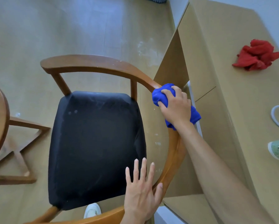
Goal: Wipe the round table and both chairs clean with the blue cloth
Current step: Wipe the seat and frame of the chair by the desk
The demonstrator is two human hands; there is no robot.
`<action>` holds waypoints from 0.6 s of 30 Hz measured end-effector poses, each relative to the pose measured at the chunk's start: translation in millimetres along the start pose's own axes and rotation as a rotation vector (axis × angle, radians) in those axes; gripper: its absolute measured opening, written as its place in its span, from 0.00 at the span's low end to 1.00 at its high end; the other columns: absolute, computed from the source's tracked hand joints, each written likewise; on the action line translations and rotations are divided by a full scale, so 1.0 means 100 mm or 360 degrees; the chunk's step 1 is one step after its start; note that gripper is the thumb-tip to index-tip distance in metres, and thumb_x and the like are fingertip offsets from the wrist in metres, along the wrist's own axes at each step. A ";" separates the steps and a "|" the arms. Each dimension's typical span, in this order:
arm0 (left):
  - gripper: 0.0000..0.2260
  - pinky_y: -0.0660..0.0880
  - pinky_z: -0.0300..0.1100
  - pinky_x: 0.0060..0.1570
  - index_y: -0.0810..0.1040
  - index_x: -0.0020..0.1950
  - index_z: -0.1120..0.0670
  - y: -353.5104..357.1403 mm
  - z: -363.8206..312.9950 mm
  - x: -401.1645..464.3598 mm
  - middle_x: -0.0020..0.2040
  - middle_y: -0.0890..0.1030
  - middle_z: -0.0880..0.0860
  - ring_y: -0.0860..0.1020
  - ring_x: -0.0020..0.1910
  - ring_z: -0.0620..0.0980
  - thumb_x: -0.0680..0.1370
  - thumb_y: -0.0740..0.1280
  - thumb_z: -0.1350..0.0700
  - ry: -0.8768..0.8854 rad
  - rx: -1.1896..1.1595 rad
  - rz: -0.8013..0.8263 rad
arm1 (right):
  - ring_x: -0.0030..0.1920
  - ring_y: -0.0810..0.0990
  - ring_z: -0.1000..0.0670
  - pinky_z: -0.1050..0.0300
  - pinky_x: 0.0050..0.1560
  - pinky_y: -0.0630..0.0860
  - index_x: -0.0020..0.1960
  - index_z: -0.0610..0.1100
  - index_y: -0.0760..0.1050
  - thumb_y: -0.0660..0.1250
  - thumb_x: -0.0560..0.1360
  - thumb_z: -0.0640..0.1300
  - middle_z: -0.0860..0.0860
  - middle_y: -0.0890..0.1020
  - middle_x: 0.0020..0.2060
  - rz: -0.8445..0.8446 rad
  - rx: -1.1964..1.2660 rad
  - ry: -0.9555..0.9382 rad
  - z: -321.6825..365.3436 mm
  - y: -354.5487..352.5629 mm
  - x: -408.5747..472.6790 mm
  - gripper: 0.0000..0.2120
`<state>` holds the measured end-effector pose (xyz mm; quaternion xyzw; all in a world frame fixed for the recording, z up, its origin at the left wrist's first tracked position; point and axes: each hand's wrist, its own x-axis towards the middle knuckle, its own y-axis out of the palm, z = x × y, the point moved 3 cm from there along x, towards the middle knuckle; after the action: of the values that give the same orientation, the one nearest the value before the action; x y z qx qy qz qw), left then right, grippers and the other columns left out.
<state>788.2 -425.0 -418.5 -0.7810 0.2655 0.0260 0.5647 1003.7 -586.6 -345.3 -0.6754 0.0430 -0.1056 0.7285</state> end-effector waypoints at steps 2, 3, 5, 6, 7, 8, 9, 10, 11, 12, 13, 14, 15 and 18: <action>0.29 0.58 0.60 0.66 0.75 0.69 0.51 -0.01 0.01 0.01 0.71 0.72 0.56 0.70 0.69 0.61 0.73 0.59 0.38 -0.0032 -0.0030 0.0007 | 0.61 0.69 0.41 0.45 0.59 0.67 0.67 0.52 0.69 0.61 0.77 0.56 0.47 0.66 0.69 0.0175 0.0038 0.0013 0.07 0.05 0.31 0.20; 0.29 0.58 0.59 0.67 0.76 0.68 0.51 -0.01 0.02 0.01 0.70 0.73 0.56 0.71 0.69 0.61 0.72 0.60 0.38 -0.0044 -0.0032 -0.0008 | 0.61 0.69 0.41 0.45 0.59 0.67 0.68 0.52 0.68 0.61 0.77 0.56 0.47 0.66 0.69 0.0200 0.0032 -0.0010 0.09 0.07 0.38 0.21; 0.29 0.53 0.54 0.68 0.78 0.66 0.51 -0.04 0.03 0.02 0.69 0.74 0.55 0.73 0.67 0.59 0.71 0.60 0.37 -0.0065 -0.0069 -0.0020 | 0.61 0.69 0.41 0.45 0.58 0.68 0.67 0.51 0.69 0.61 0.77 0.56 0.46 0.66 0.70 0.0162 -0.0022 -0.0135 0.11 0.09 0.39 0.21; 0.29 0.52 0.52 0.68 0.78 0.65 0.51 -0.06 0.03 0.02 0.68 0.75 0.54 0.74 0.67 0.58 0.70 0.59 0.37 -0.0077 -0.0103 -0.0009 | 0.61 0.70 0.41 0.45 0.57 0.68 0.67 0.51 0.69 0.62 0.76 0.56 0.46 0.66 0.70 0.0139 -0.0042 -0.0215 0.10 0.10 0.34 0.21; 0.29 0.53 0.50 0.68 0.79 0.64 0.50 -0.10 0.03 0.02 0.67 0.76 0.53 0.73 0.67 0.57 0.70 0.59 0.38 -0.0096 -0.0157 -0.0007 | 0.61 0.69 0.42 0.46 0.57 0.69 0.66 0.51 0.70 0.63 0.76 0.56 0.46 0.67 0.70 0.0139 -0.0046 -0.0285 0.09 0.12 0.30 0.21; 0.28 0.53 0.48 0.67 0.80 0.63 0.51 -0.14 0.03 0.03 0.66 0.77 0.52 0.70 0.67 0.55 0.69 0.58 0.38 -0.0122 -0.0217 -0.0052 | 0.62 0.69 0.42 0.46 0.57 0.69 0.66 0.51 0.70 0.63 0.75 0.56 0.47 0.67 0.70 0.0160 -0.0035 -0.0337 0.08 0.13 0.28 0.21; 0.28 0.54 0.47 0.67 0.80 0.63 0.51 -0.20 0.05 0.06 0.66 0.77 0.52 0.68 0.67 0.54 0.69 0.58 0.39 -0.0150 -0.0284 -0.0102 | 0.62 0.69 0.42 0.47 0.57 0.68 0.66 0.51 0.70 0.64 0.75 0.56 0.47 0.67 0.69 0.0193 -0.0010 -0.0371 0.07 0.14 0.30 0.21; 0.28 0.56 0.48 0.68 0.79 0.64 0.52 -0.30 0.08 0.13 0.67 0.76 0.51 0.66 0.69 0.53 0.70 0.57 0.40 -0.0170 -0.0335 -0.0168 | 0.62 0.69 0.43 0.47 0.57 0.68 0.66 0.52 0.70 0.64 0.74 0.55 0.48 0.67 0.69 0.0227 0.0022 -0.0404 0.08 0.14 0.35 0.21; 0.29 0.57 0.49 0.70 0.76 0.68 0.51 -0.40 0.11 0.25 0.71 0.72 0.51 0.63 0.72 0.54 0.71 0.56 0.41 -0.0166 -0.0398 -0.0214 | 0.63 0.69 0.43 0.48 0.58 0.67 0.67 0.52 0.69 0.64 0.74 0.55 0.49 0.67 0.70 0.0270 0.0052 -0.0445 0.11 0.14 0.41 0.22; 0.29 0.55 0.51 0.72 0.69 0.73 0.50 -0.55 0.13 0.41 0.75 0.65 0.49 0.57 0.76 0.52 0.74 0.54 0.40 -0.0155 -0.0452 -0.0300 | 0.64 0.68 0.44 0.49 0.58 0.67 0.68 0.52 0.67 0.65 0.74 0.54 0.50 0.67 0.70 0.0318 0.0077 -0.0488 0.14 0.15 0.48 0.24; 0.29 0.48 0.50 0.74 0.60 0.77 0.47 -0.73 0.15 0.61 0.78 0.56 0.47 0.48 0.78 0.49 0.76 0.53 0.40 -0.0136 -0.0503 -0.0376 | 0.65 0.68 0.44 0.49 0.58 0.66 0.70 0.51 0.65 0.66 0.73 0.54 0.51 0.67 0.70 0.0354 0.0102 -0.0514 0.17 0.16 0.55 0.27; 0.28 0.42 0.49 0.74 0.54 0.78 0.45 -0.93 0.16 0.85 0.79 0.49 0.45 0.41 0.77 0.45 0.78 0.53 0.41 -0.0111 -0.0582 -0.0432 | 0.65 0.69 0.45 0.50 0.58 0.67 0.71 0.50 0.63 0.67 0.72 0.54 0.52 0.68 0.69 0.0364 0.0134 -0.0516 0.20 0.17 0.60 0.30; 0.28 0.40 0.49 0.74 0.50 0.78 0.44 -1.13 0.16 1.11 0.79 0.45 0.44 0.38 0.77 0.44 0.80 0.54 0.43 -0.0081 -0.0632 -0.0503 | 0.65 0.70 0.45 0.50 0.57 0.67 0.72 0.49 0.62 0.68 0.71 0.54 0.52 0.68 0.69 0.0356 0.0167 -0.0498 0.23 0.18 0.64 0.32; 0.27 0.45 0.49 0.76 0.51 0.79 0.45 -1.63 0.01 1.87 0.79 0.48 0.44 0.43 0.77 0.44 0.79 0.53 0.48 0.0013 -0.0934 -0.0527 | 0.66 0.68 0.47 0.52 0.59 0.67 0.75 0.48 0.58 0.67 0.72 0.53 0.53 0.67 0.71 0.0355 0.0297 -0.0430 0.23 0.23 0.72 0.35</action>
<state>1021.4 -460.4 -340.7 -0.9429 0.1184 0.0061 0.3114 1080.6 -577.8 -360.5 -0.6041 0.0093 0.0638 0.7943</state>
